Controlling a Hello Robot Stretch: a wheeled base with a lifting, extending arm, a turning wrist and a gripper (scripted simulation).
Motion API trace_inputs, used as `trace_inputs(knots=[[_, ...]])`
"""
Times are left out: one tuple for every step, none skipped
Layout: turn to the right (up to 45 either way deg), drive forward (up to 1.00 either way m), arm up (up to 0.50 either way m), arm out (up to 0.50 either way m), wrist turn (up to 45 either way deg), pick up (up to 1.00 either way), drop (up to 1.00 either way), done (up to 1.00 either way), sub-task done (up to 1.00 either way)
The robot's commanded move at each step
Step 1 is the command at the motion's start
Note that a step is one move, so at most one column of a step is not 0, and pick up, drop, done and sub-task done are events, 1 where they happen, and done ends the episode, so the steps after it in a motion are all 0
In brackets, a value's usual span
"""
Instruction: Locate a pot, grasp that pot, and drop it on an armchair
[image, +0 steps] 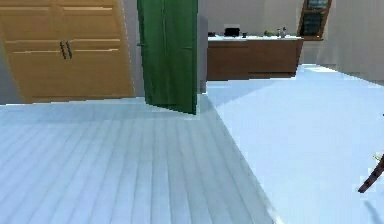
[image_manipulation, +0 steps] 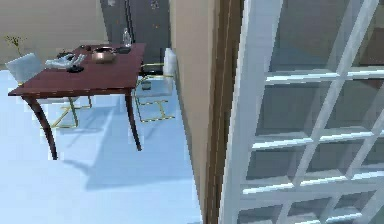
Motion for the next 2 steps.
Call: trace_inputs(knots=[[18.0, 0.00, 0.00, 0.00, 0.0, 0.00, 0.00, 0.00, 0.00], [0.0, 0.05, 0.00, 0.00, 0.0, 0.00, 0.00, 0.00, 0.00]])
